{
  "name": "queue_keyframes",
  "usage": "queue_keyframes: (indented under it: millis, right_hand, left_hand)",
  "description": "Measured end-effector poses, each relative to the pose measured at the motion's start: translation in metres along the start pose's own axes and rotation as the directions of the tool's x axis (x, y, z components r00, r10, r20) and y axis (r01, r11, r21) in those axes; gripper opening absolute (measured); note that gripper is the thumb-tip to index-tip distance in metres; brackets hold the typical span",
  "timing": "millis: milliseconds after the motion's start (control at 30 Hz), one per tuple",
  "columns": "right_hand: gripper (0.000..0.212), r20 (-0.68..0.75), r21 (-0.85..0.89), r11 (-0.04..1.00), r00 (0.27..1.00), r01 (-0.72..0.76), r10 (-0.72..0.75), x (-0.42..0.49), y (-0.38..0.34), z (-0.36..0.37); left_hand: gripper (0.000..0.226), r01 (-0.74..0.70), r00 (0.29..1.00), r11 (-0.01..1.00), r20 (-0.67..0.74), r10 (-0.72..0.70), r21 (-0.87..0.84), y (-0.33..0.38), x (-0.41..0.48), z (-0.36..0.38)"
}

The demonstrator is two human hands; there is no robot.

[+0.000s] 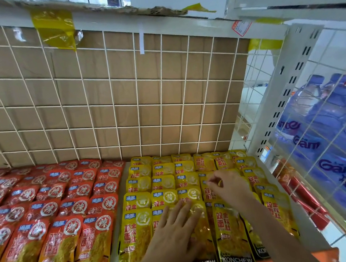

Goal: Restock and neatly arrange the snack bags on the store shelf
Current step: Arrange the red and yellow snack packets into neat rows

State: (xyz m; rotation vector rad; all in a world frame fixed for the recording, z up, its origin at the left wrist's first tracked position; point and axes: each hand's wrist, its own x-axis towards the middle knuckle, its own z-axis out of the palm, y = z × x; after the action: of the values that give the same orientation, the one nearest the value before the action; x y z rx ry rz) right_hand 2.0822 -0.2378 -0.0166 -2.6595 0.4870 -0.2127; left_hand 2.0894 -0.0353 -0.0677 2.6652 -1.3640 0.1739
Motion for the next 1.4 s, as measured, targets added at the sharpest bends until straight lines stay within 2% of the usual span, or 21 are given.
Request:
queue_keyframes:
  millis: [100,167,200,267,300,333,367,433,500,967,1100,1200,1400]
  right_hand:
    - [0.011,0.016,-0.032,0.999,0.999,0.036,-0.036,-0.018,0.013,-0.006]
    - [0.025,0.057,-0.062,0.997,0.997,0.046,-0.042,-0.030,0.022,-0.009]
    - [0.042,0.096,-0.088,0.995,0.995,0.044,-0.036,-0.034,0.024,-0.011]
    - [0.092,0.166,-0.137,0.988,0.985,0.074,-0.051,-0.042,0.026,-0.015]
    - [0.110,0.199,-0.163,0.982,0.978,0.091,-0.057,-0.044,0.026,-0.017]
    - [0.116,0.228,-0.190,0.976,0.972,0.102,-0.057,-0.045,0.025,-0.019]
    - [0.111,0.246,-0.199,0.974,0.968,0.104,-0.054,-0.045,0.023,-0.021]
    - [0.084,0.260,-0.179,0.980,0.965,0.086,-0.037,-0.042,0.018,-0.022]
    - [0.067,0.264,-0.142,0.987,0.964,0.069,-0.030,-0.038,0.018,-0.020]
    - [0.026,0.217,0.037,0.998,0.975,0.040,-0.048,-0.031,0.017,-0.019]
    - [0.026,0.175,0.022,0.998,0.983,0.053,-0.056,-0.034,0.015,-0.024]
    - [0.033,0.124,-0.071,0.996,0.991,0.062,-0.053,-0.043,0.013,-0.031]
    - [0.070,0.190,-0.271,0.961,0.982,0.046,0.007,-0.059,0.004,-0.022]
  left_hand:
    - [0.058,0.021,0.996,1.000,0.083,-0.020,-0.016,0.001,0.001,0.000]
    - [0.063,0.023,0.990,1.000,0.137,-0.022,-0.004,0.000,0.000,0.001]
    - [0.064,0.017,0.988,1.000,0.156,-0.017,0.000,0.000,0.000,0.001]
    - [0.069,0.013,0.982,1.000,0.191,-0.013,0.001,-0.001,0.000,0.001]
    - [0.071,0.014,0.980,1.000,0.197,-0.013,-0.001,-0.002,0.000,0.001]
    - [0.073,0.014,0.981,1.000,0.194,-0.014,-0.003,-0.002,0.001,0.002]
    - [0.074,0.016,0.981,1.000,0.191,-0.015,-0.008,-0.002,0.001,0.002]
    - [0.075,0.014,0.984,1.000,0.179,-0.010,-0.022,-0.002,0.000,0.004]
    - [0.077,0.008,0.986,0.999,0.166,-0.002,-0.034,-0.002,0.000,0.006]
    - [0.077,-0.035,0.989,0.998,0.141,0.041,-0.050,-0.004,0.002,0.008]
    - [0.076,-0.038,0.991,0.998,0.125,0.044,-0.044,-0.004,0.002,0.009]
    - [0.075,-0.037,0.993,0.998,0.113,0.042,-0.045,-0.004,0.002,0.009]
    - [0.075,-0.046,0.994,0.998,0.095,0.049,-0.029,-0.004,0.001,0.010]
